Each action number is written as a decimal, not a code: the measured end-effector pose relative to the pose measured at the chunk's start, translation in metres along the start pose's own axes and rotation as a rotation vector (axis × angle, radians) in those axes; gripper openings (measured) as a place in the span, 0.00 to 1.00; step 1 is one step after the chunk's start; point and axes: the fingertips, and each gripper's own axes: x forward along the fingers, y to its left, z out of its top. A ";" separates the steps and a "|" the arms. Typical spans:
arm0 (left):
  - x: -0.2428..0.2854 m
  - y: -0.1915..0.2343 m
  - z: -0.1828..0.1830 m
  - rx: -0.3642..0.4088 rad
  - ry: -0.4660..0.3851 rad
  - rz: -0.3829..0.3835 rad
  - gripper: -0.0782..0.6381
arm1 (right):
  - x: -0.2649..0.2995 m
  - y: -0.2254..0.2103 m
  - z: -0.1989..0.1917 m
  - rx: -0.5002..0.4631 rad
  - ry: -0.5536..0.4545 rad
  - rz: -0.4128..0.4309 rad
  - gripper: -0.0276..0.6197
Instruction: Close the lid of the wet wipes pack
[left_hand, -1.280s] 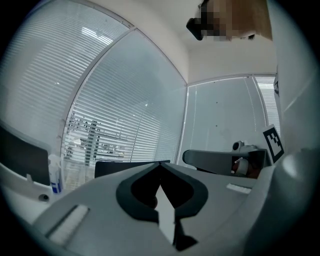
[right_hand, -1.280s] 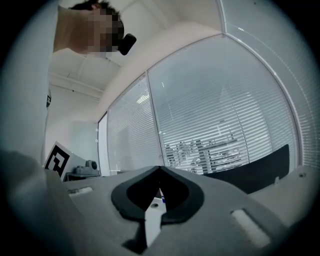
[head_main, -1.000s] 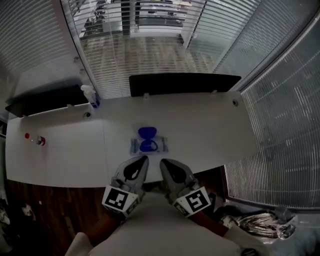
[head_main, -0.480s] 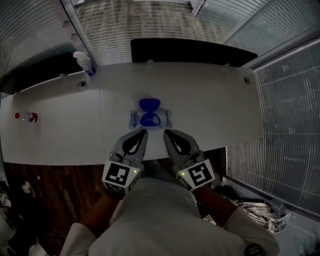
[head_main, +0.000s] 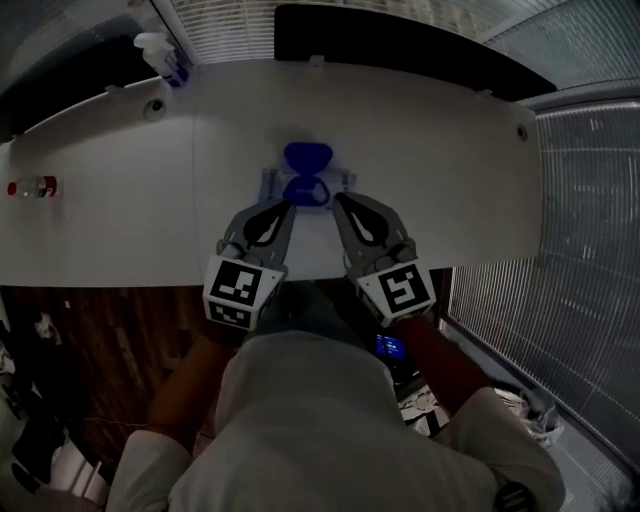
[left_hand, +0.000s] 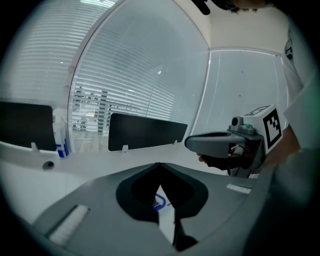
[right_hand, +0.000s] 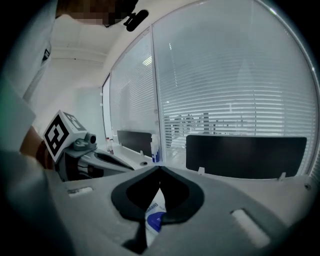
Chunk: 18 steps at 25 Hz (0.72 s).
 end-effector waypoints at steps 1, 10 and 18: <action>0.006 0.007 -0.009 -0.013 0.019 0.007 0.11 | 0.007 -0.006 -0.009 -0.012 0.013 0.000 0.04; 0.050 0.056 -0.103 -0.084 0.234 0.053 0.11 | 0.069 -0.052 -0.093 -0.132 0.206 0.009 0.04; 0.079 0.059 -0.157 -0.066 0.363 0.036 0.11 | 0.115 -0.093 -0.153 -0.182 0.353 -0.006 0.04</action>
